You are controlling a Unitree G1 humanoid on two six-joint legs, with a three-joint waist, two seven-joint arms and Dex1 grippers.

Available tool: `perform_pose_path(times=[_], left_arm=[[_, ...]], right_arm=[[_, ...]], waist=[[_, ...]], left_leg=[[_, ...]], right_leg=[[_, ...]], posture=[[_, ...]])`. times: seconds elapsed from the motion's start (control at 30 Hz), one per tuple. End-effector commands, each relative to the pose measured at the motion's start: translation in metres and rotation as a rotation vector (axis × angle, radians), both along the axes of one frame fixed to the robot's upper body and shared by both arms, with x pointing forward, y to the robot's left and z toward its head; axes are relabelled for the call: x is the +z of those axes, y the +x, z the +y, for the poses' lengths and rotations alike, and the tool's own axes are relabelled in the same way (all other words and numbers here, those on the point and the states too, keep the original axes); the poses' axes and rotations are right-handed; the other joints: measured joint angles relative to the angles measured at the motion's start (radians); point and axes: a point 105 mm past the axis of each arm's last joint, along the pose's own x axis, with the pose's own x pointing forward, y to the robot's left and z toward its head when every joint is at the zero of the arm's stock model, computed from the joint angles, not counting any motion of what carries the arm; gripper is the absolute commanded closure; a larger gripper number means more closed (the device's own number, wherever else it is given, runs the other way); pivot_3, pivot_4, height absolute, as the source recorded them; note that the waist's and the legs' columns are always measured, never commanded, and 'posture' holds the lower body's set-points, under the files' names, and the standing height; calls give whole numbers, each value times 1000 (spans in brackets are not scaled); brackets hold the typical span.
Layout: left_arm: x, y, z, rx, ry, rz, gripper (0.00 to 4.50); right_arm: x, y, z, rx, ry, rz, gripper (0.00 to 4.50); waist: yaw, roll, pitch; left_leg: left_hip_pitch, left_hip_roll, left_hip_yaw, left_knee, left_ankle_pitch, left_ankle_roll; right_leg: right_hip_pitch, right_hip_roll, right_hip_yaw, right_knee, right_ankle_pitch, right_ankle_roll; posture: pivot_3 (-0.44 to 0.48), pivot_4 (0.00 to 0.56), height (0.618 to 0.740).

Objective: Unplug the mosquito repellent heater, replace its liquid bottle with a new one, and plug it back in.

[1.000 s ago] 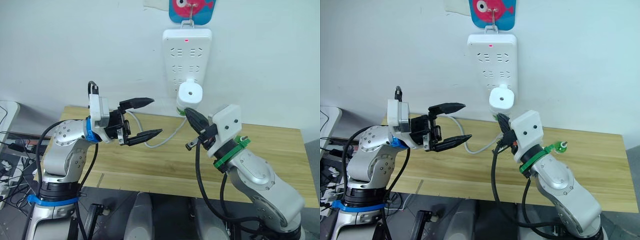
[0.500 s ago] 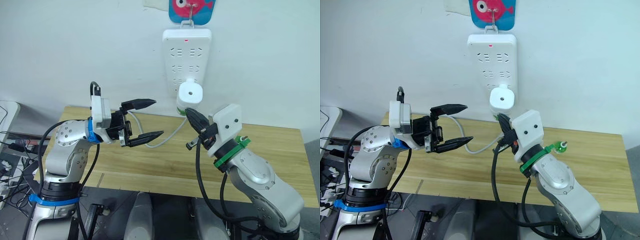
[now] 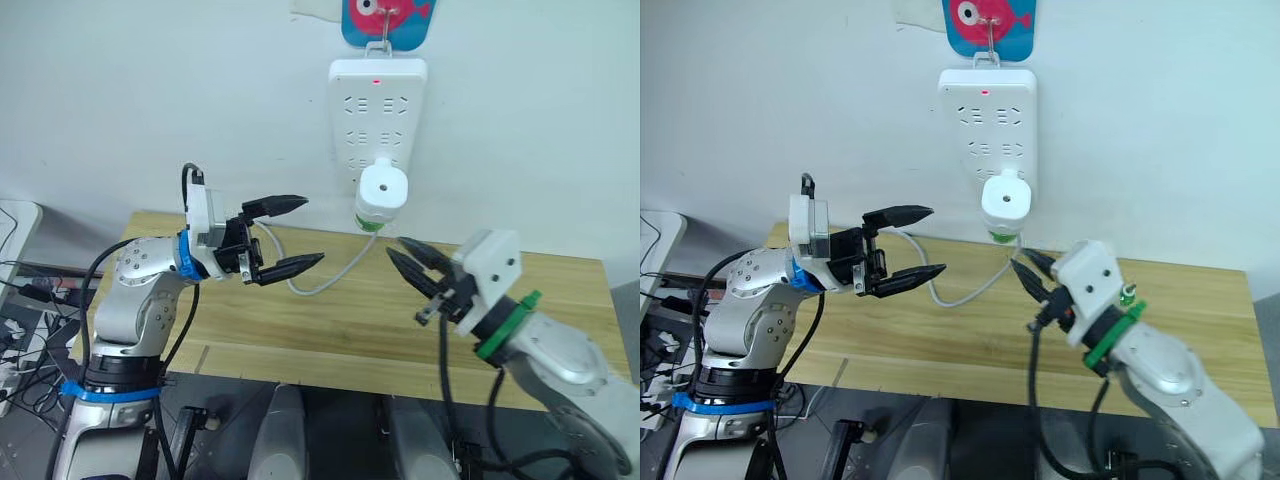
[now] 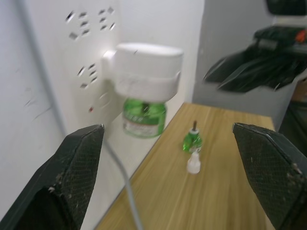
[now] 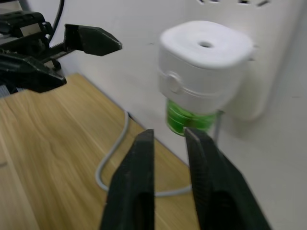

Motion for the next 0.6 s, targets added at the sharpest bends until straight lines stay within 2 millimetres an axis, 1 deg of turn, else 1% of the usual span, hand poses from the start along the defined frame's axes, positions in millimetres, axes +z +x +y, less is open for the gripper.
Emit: perform_pose_path(times=[0.03,0.1,0.2,0.23,0.37,0.43,0.5,0.6], left_arm=[[7,-2,7,9,27,-48,0],[4,3,10,46,51,-28,0],[-6,11,12,110,120,-11,0],[-5,12,12,111,117,-4,0],[-1,14,10,118,126,-4,0],[4,16,12,139,107,-14,0],[6,20,13,172,126,-46,0],[10,32,14,264,131,-67,0]], right_arm=[[17,-12,-10,37,-21,-89,2271],[18,-12,-19,29,-43,-90,1513],[13,-12,-33,22,-76,-65,546],[11,-13,-36,22,-81,-59,95],[12,-12,-42,14,-97,-67,40],[13,-12,-42,18,-95,-65,40],[13,-13,-43,19,-97,-61,40],[13,-11,-46,9,-98,-62,40]], waist=[[-1,0,0],[-1,0,0],[2,-1,-1],[2,-1,-1],[2,-1,-1],[2,-1,-1],[2,-1,-1],[3,-1,-1]], left_leg=[[0,0,0,0,0,0],[0,0,0,0,0,0],[0,0,0,0,0,0],[0,0,0,0,0,0],[0,0,0,1,0,0],[1,0,0,1,0,-1],[1,0,0,1,0,-1],[1,0,0,1,0,-1]], right_leg=[[0,0,0,0,0,0],[0,0,0,1,0,0],[0,0,0,1,0,0],[0,0,0,1,0,0],[0,0,0,1,0,0],[0,0,0,2,0,0],[0,0,0,2,0,0],[0,0,0,2,0,0]], posture=[[171,318,740],[178,317,740],[188,318,740],[191,320,740],[204,317,740],[209,319,740],[214,318,740],[219,317,740]])
